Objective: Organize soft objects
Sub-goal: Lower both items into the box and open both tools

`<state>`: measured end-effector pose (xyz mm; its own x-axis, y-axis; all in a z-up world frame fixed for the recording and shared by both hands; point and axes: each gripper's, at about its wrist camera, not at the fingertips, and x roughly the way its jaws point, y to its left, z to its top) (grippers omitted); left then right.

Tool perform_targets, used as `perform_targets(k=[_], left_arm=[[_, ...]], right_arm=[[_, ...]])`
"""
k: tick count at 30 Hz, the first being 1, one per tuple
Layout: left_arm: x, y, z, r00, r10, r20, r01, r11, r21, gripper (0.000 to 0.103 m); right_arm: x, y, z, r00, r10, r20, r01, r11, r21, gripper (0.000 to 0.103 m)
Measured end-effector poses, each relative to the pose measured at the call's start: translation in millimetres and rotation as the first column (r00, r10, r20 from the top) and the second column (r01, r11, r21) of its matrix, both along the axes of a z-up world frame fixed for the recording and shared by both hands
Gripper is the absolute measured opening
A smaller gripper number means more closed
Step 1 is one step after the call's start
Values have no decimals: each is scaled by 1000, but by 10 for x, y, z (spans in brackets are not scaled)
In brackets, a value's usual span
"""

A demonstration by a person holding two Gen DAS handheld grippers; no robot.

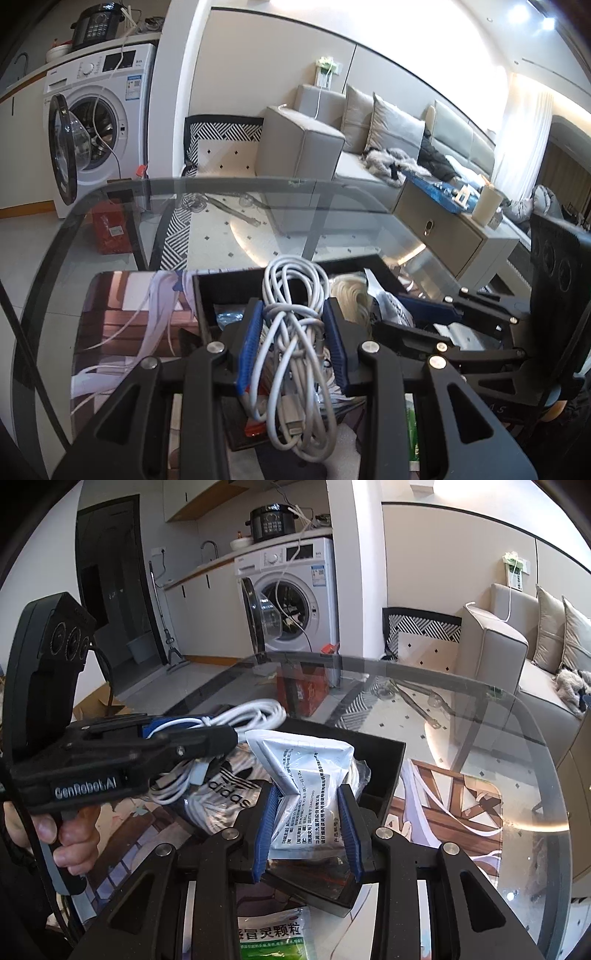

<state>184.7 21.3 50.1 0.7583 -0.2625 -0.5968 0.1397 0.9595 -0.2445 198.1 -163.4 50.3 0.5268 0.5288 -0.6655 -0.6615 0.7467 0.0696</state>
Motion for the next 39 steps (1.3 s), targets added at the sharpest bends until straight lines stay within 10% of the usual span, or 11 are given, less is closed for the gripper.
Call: perform_targets(k=[21,39], left_arm=[[108,-269,-239,999,-29,-12,31,988,148,32],[-246,-4,-19,999,23,32,-26,991,129,60]], right_arm=[[100,263,-74,999,-19,28,23,989,-144,37],[-231,-188,73,990,-99,100,107,992,-74,97]])
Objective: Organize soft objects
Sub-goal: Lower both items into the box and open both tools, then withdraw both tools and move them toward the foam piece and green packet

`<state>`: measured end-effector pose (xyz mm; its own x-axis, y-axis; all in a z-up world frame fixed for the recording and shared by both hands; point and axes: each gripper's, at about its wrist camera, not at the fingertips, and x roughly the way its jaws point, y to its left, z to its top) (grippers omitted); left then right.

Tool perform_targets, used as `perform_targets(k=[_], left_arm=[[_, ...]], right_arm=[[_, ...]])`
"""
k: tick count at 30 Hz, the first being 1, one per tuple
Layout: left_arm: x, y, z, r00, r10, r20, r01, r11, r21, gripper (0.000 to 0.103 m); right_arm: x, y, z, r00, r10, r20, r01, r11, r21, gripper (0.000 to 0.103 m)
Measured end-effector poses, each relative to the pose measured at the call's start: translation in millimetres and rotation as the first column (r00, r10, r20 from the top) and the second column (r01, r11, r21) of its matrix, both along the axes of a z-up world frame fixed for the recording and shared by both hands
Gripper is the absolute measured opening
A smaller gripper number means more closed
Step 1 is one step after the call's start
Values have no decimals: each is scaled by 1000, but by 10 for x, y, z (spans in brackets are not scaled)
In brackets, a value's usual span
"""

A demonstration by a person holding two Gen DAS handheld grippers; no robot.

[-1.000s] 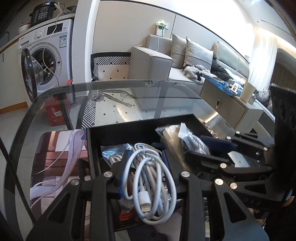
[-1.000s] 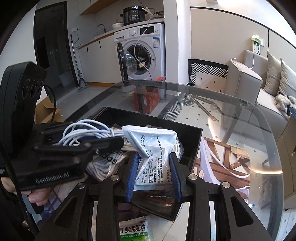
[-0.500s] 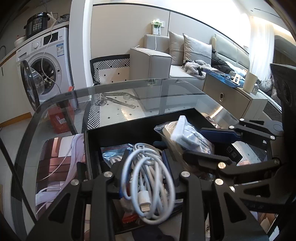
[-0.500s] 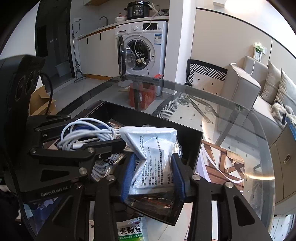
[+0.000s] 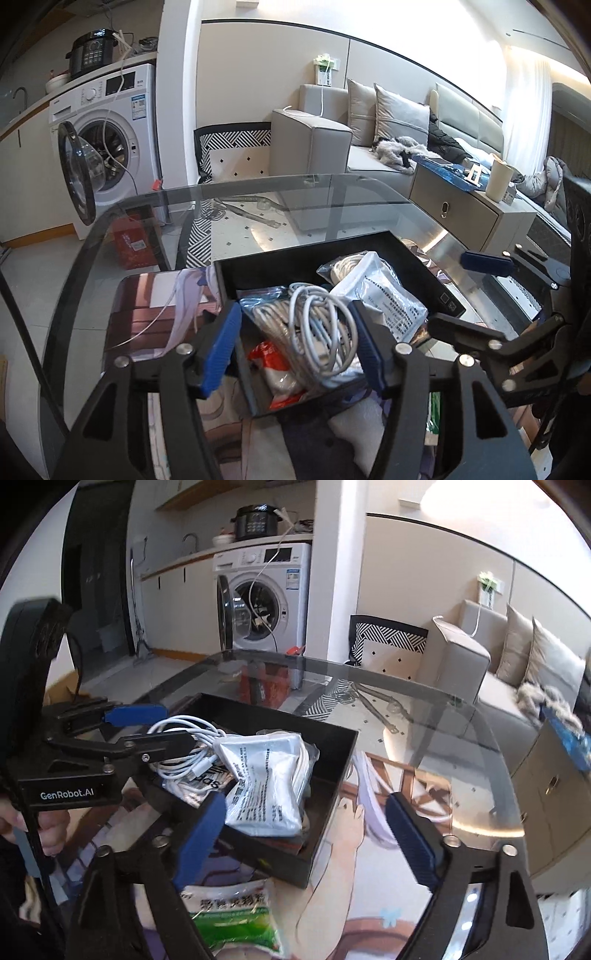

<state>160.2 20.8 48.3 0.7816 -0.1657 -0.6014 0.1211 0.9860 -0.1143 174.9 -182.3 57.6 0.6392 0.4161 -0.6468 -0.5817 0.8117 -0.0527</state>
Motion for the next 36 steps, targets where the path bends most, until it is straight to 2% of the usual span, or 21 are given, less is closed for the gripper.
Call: perform_targets(k=[1,4,5,9,17,29,36], left_arm=[[-31,9,5,1000,2,-1,-2,1000,-3,63],[-138,44,16,1000,21,6,-21,1000,-7,92],[-170,57,28,1000,27,14,-26,1000,-11,97],[-297,57,39,999,41,25,-40,999,-6,103],[-528,-6,4,998,48,30,-48,999,8,103],[-709,-50,-166,999,42,-7,-42,999,4,103],[-763,-14,-229,998,53,-20,-53,999,-12,103]], right_arm=[[-22,-45,6,1000,-2,-8,2,1000,19,102],[-89,-176,5,999,-8,-37,10,998,67,102],[-126,-226,-2,999,-11,-44,15,997,75,102],[-277,-377,-57,998,-17,-68,23,996,89,102],[-514,-497,-160,995,4,-105,6,995,96,102],[-607,-361,-340,986,59,-156,-53,998,43,102],[-569,-312,-436,970,120,-211,-107,992,71,102]])
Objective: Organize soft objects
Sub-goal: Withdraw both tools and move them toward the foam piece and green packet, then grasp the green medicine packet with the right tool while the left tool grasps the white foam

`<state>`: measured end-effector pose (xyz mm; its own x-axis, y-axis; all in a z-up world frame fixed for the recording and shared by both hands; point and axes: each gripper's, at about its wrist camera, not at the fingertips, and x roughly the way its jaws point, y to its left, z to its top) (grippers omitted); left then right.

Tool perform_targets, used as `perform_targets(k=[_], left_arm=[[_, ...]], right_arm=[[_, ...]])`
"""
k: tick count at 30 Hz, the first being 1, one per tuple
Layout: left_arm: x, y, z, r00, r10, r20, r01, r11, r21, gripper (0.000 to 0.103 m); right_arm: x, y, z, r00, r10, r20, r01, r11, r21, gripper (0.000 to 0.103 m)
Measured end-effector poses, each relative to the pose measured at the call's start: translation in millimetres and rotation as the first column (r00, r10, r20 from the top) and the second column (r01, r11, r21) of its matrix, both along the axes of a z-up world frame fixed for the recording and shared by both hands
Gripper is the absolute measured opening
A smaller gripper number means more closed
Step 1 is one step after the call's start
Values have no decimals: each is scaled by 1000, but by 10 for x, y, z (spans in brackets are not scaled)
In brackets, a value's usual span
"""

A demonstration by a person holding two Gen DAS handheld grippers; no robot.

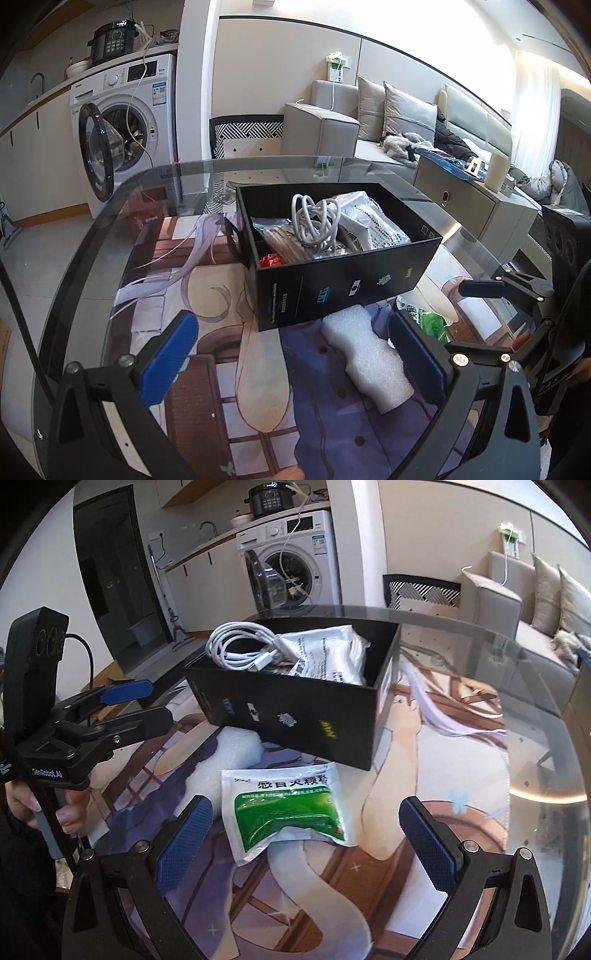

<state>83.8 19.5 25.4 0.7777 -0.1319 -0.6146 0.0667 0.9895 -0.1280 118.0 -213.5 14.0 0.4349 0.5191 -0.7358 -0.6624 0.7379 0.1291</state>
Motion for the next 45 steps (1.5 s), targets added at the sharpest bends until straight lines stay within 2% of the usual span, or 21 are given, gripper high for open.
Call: perform_targets(k=[16,27,36,39,41,45], left_arm=[[12,25,-94,1000,-5,-30,5,1000,-3,103],[12,28,-101,999,-7,-33,7,1000,-5,103],[28,45,-112,999,-4,-35,3,1000,-9,103],[30,49,-111,999,-5,-35,5,1000,-8,103],[29,51,-110,999,-5,-35,5,1000,-9,103],[30,49,-112,999,-4,-35,4,1000,-10,103]], right_arm=[[229,224,-240,994,70,-86,-77,995,-70,102],[248,414,-317,993,95,-75,-104,987,-120,102],[241,416,-304,987,128,-100,-139,984,-111,101],[231,433,-300,987,134,-91,-145,981,-126,96],[228,437,-288,988,132,-79,-142,980,-139,85],[223,425,-277,991,123,-60,-131,979,-157,71]])
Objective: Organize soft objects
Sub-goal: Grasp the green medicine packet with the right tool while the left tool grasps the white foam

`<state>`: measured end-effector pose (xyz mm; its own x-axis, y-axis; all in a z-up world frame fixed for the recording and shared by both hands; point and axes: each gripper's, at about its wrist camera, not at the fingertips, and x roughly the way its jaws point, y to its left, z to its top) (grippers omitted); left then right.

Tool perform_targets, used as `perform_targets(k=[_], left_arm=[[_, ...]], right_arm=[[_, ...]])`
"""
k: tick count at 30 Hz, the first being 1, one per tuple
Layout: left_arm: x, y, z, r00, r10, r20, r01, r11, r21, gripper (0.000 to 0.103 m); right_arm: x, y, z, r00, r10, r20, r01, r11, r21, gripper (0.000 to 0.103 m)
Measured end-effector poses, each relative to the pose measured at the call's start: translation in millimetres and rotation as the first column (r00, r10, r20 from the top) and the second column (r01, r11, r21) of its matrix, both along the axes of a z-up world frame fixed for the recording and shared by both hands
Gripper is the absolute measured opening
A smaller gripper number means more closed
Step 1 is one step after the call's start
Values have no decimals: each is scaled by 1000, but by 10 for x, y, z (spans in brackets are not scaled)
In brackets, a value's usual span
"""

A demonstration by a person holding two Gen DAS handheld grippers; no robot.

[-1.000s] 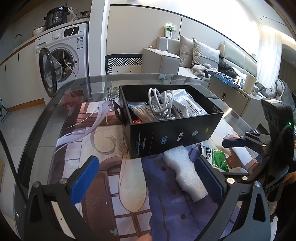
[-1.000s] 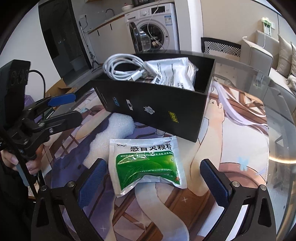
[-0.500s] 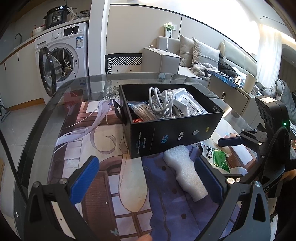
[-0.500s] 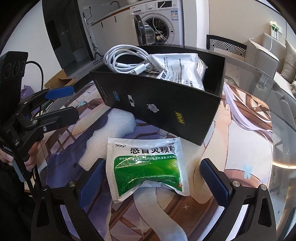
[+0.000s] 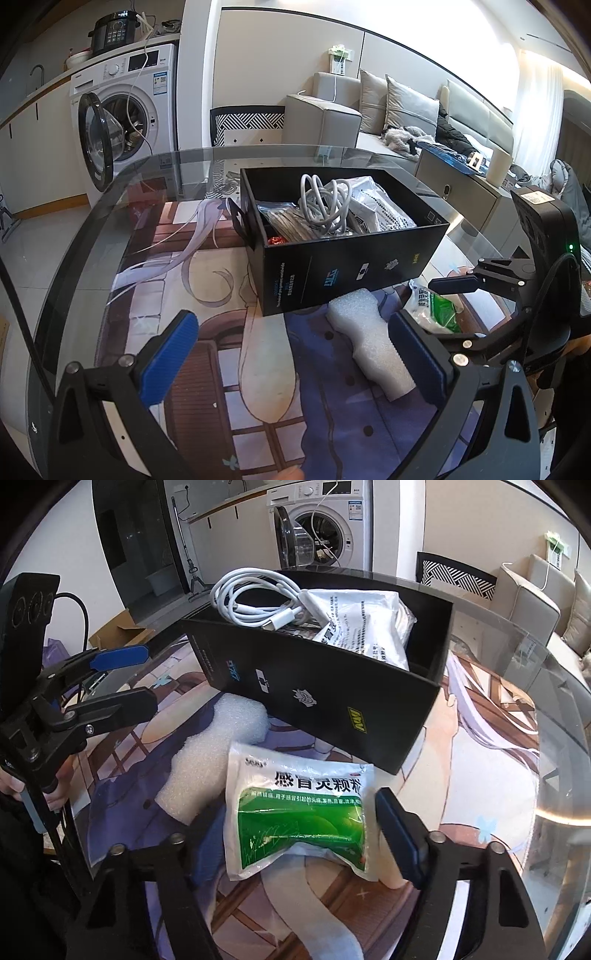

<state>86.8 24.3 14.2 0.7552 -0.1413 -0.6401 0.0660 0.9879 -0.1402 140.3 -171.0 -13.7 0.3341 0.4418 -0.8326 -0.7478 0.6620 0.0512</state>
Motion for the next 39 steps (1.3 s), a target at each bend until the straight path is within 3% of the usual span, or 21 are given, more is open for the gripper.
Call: perform_targets(k=[4,7,27,32,39], left_arm=[[0,2,0,1000,-1,0,1,1000,1,103],[11,1,-4,1000,-2,-3,2,1000,-4,103],[41,-304,-64,996,-80,-51,79,997,-6,103],[61,-417,-117,992,-101,-73,102,995,3,103],[132,-494,-193,988,-106,-116,106,994,-5,103]], right_arm=[[-26,-67,12,1000,-15,13,15,1000,0,57],[-43,-165,19,998,-55,31,55,998,8,36],[-244,-500,118,993,-104,53,102,994,34,37],[-269,-510,150,994,-83,72,81,996,28,24],[-258,-572,221,991,-98,88,93,994,64,19]])
